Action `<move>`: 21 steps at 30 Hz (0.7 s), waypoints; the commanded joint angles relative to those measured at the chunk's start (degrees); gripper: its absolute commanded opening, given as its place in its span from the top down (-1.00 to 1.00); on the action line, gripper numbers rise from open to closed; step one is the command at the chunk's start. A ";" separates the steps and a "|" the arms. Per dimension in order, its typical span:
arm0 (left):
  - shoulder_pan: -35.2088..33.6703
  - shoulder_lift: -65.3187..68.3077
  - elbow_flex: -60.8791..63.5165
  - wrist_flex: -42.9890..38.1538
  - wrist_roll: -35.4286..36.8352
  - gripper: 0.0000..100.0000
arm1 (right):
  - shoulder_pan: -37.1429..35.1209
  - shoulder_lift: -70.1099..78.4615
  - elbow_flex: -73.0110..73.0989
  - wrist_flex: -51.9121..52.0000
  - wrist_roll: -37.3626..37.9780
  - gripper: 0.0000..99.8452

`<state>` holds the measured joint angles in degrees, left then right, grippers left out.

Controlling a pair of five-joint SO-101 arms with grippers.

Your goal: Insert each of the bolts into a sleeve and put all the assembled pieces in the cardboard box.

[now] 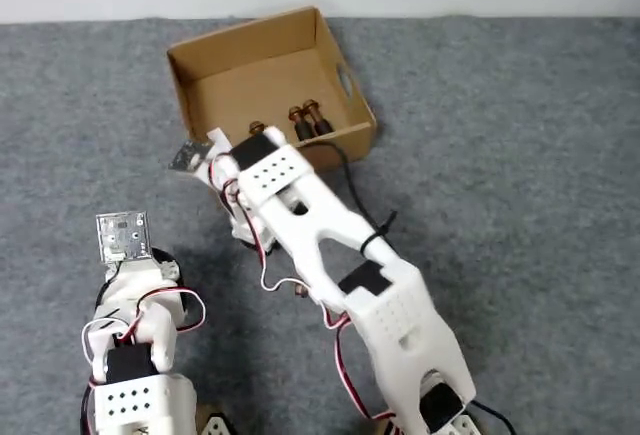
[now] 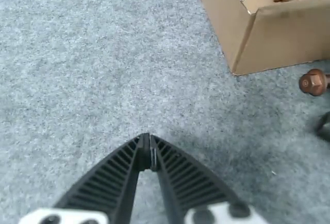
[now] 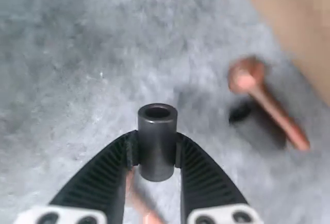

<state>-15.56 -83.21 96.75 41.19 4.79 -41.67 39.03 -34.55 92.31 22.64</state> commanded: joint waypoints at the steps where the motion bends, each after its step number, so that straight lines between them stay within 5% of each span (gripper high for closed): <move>1: 0.00 -0.44 -0.22 -1.23 -0.44 0.99 | 2.42 -8.75 -0.97 3.38 -7.21 0.98; 12: 2.37 -0.35 -0.22 -1.05 -0.44 0.99 | 8.92 -22.37 -0.09 10.59 -27.78 0.98; 21: 2.46 -0.26 -0.22 -1.05 -0.44 0.99 | 11.12 -42.59 21.10 10.42 -36.48 0.98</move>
<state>-13.45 -83.21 96.75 41.19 4.79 -32.70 5.01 -18.81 100.48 -10.68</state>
